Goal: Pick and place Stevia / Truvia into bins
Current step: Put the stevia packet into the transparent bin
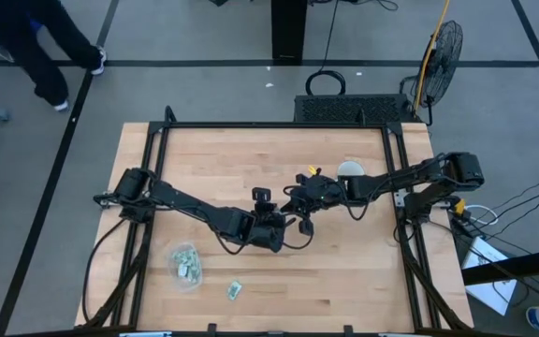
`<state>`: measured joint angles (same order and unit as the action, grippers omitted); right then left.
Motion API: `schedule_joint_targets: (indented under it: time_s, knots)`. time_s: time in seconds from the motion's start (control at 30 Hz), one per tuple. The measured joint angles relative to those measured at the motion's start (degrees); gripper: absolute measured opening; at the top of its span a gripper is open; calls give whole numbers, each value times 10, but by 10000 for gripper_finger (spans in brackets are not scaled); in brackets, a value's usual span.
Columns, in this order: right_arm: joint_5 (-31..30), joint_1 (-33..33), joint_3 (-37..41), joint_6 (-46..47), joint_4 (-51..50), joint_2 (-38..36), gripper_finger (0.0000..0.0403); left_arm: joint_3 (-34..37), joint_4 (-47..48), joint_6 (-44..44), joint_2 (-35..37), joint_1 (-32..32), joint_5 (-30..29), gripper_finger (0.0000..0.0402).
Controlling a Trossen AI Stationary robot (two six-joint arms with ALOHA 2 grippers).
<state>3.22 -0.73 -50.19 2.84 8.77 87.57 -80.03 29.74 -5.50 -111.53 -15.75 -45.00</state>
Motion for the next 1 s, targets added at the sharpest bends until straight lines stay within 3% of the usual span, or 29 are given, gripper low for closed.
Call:
schedule_joint_targets:
  time_s: [0.13, 0.33, 0.5, 0.67, 0.8, 1.0]
  knots:
    - [0, -2, 0, 5, -5, 0, 11, 0, 0, 1, 0, 0, 1, 41]
    - [-1, -2, 0, -6, -13, 0, 68, 0, 0, 12, 0, 0, 2, 13]
    - [-4, -2, 0, -6, -13, 0, 116, 0, 18, 34, 0, -5, 1, 17]
    - [-4, -2, 0, -5, -21, 0, 140, 0, 104, 74, 3, -25, -1, 16]
    - [-4, -2, 0, -5, -38, 0, 145, -1, 216, 192, 15, -50, 21, 8]
    - [-4, -2, 8, -5, -48, 0, 141, -1, 395, 480, 36, -106, 98, 21]
